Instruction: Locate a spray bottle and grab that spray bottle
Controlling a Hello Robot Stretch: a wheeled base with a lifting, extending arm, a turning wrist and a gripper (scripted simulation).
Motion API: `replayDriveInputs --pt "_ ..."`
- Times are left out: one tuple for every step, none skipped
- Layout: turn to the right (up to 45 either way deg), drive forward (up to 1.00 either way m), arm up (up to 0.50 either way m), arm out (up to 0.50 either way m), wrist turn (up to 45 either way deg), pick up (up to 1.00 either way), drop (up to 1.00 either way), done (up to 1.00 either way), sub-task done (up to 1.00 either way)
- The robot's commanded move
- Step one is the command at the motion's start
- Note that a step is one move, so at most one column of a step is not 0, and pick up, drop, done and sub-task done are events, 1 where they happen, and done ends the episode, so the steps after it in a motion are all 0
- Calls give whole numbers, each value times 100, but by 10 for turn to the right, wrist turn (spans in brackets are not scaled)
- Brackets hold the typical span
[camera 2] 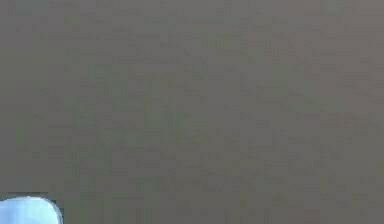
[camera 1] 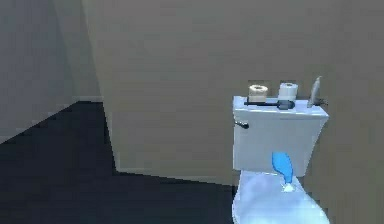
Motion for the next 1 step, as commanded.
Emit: replayDriveInputs --pt "-450 0 0 0 0 0 0 0 0"
